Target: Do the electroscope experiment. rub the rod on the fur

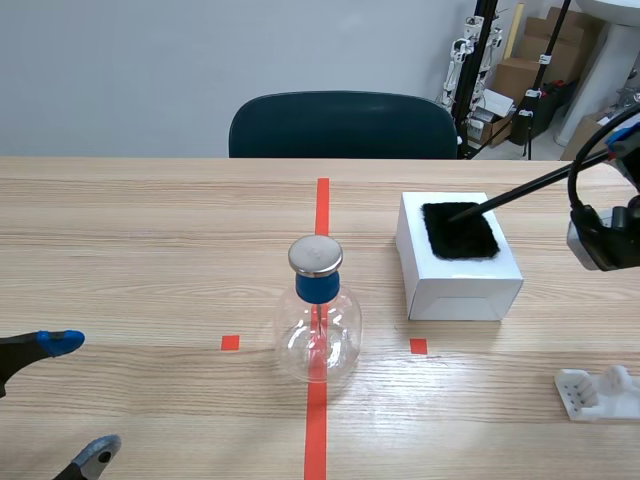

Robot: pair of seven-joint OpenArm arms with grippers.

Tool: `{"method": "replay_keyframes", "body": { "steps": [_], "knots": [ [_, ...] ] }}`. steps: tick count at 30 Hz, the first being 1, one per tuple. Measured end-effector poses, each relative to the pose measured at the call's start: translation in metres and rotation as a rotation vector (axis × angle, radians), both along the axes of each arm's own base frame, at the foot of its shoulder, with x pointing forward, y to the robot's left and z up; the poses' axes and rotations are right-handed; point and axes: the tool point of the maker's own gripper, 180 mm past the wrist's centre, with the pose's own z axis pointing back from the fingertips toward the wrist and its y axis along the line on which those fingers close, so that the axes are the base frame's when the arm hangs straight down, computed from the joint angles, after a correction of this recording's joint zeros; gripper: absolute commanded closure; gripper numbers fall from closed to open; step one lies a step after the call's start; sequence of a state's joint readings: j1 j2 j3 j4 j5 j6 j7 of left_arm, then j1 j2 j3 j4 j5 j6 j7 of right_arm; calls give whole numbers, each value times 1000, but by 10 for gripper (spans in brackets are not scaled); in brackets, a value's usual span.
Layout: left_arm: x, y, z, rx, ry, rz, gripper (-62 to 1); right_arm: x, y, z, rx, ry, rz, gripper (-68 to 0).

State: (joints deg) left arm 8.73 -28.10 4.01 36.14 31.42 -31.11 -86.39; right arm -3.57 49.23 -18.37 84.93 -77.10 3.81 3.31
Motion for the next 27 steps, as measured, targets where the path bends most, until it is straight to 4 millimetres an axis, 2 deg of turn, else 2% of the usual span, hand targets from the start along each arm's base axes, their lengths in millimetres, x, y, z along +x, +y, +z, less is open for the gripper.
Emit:
{"method": "replay_keyframes", "body": {
  "steps": [9,16,18,24,27],
  "knots": [
    [0,0,0,0,0,0,-623,4,-22,14,-39,-98,-121,-53],
    [0,0,0,0,-1,0,-623,-1,-1,-1,-1,-6,-9,-53],
    [0,0,0,0,0,0,-623,0,-1,0,-1,-7,-8,-53],
    [0,0,0,0,0,0,-623,4,-20,15,-38,-102,-110,-53],
    [0,0,0,0,-1,0,-623,4,-23,16,-52,-110,-127,-53]
  ]
}}
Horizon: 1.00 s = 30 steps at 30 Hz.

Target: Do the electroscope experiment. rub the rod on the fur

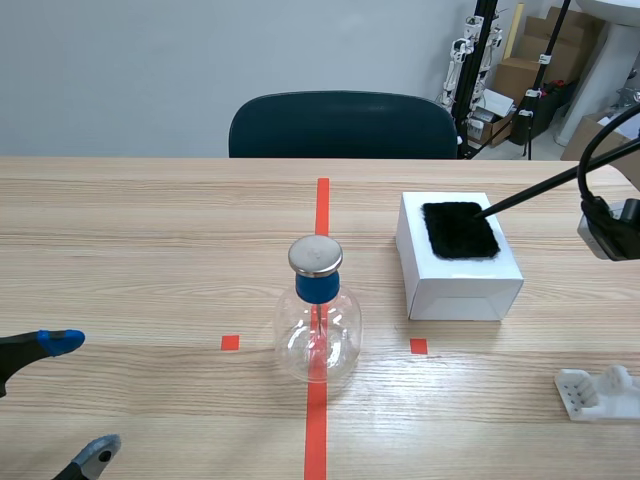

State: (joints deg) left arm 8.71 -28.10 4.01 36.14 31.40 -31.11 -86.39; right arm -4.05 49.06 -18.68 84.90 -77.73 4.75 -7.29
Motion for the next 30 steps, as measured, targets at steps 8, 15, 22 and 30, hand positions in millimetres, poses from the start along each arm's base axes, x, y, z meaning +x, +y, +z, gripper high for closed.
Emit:
{"method": "replay_keyframes", "body": {
  "steps": [8,15,22,30],
  "knots": [
    [0,0,0,0,1,0,-623,-4,22,-15,40,99,118,-53],
    [0,0,0,0,0,0,-623,0,7,-3,17,19,34,-53],
    [0,0,0,0,1,0,-623,-2,11,-9,23,49,56,-53],
    [0,0,0,0,1,0,-623,-4,35,-10,54,93,151,-53]
  ]
}}
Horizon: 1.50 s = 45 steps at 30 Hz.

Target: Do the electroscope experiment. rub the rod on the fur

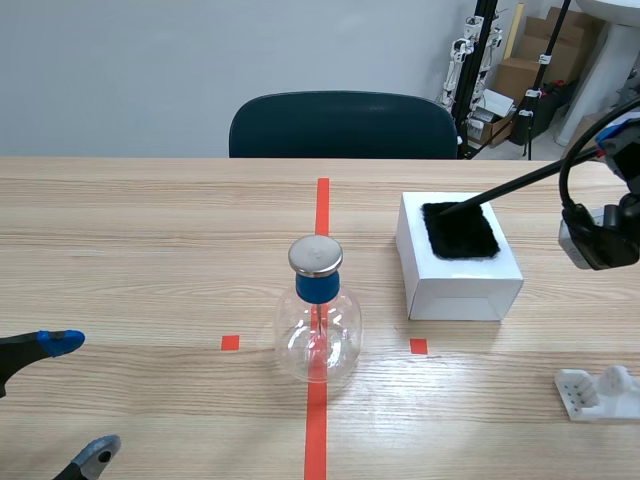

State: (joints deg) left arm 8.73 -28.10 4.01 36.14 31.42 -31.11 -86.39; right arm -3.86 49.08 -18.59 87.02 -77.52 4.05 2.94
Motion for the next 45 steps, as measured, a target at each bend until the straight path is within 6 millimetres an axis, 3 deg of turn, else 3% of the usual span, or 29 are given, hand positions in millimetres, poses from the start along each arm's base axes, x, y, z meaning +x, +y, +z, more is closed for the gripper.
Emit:
{"method": "replay_keyframes", "body": {
  "steps": [7,16,19,22,27,35,40,45],
  "knots": [
    [0,0,0,0,0,0,-623,3,-18,10,13,-70,-111,-53],
    [0,0,0,0,0,0,-623,-6,-4,11,208,-55,-47,-53],
    [0,0,0,-1,0,0,-623,-12,-5,28,315,-119,-49,-53],
    [0,0,0,0,0,0,-623,-21,9,60,432,-224,6,-53],
    [0,0,0,0,0,0,-623,-49,43,104,562,-350,109,-53],
    [0,0,0,0,0,0,-623,-104,85,127,731,-365,178,-53],
    [0,0,0,0,0,0,-623,-130,102,121,786,-328,203,-53],
    [0,0,0,0,0,0,-623,-158,121,99,746,-239,259,-53]
  ]
}}
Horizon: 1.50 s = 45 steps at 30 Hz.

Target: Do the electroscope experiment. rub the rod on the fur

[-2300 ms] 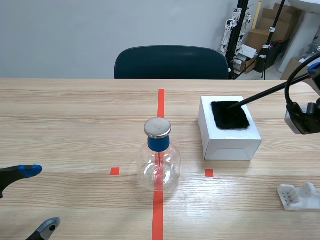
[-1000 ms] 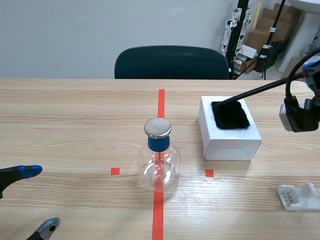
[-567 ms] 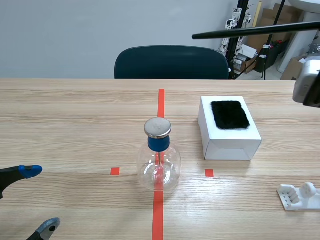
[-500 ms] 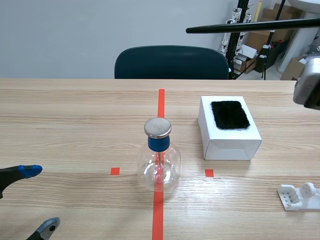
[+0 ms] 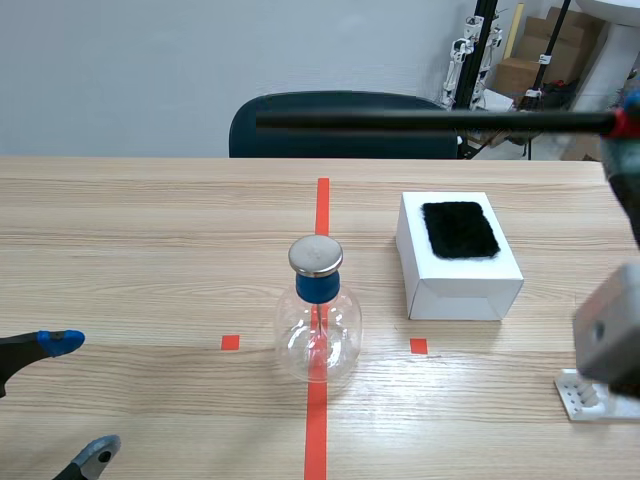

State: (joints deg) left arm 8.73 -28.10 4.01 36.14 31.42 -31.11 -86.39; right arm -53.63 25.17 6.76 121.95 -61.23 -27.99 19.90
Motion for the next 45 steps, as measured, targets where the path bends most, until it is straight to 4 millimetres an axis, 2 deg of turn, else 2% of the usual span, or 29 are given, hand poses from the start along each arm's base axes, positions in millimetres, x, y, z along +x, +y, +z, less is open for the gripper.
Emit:
{"method": "replay_keyframes", "body": {
  "steps": [7,18,24,32,45],
  "knots": [
    [0,0,0,0,0,0,-623,-31,21,-28,-90,104,124,-53],
    [0,0,0,0,0,0,-623,-50,62,-34,48,162,219,-53],
    [0,0,0,0,0,0,-623,-51,67,-29,167,189,208,-53],
    [0,0,0,0,0,0,-623,-45,63,-23,317,219,158,-53],
    [0,0,0,0,0,0,-623,-47,65,-37,326,313,155,-53]
  ]
}}
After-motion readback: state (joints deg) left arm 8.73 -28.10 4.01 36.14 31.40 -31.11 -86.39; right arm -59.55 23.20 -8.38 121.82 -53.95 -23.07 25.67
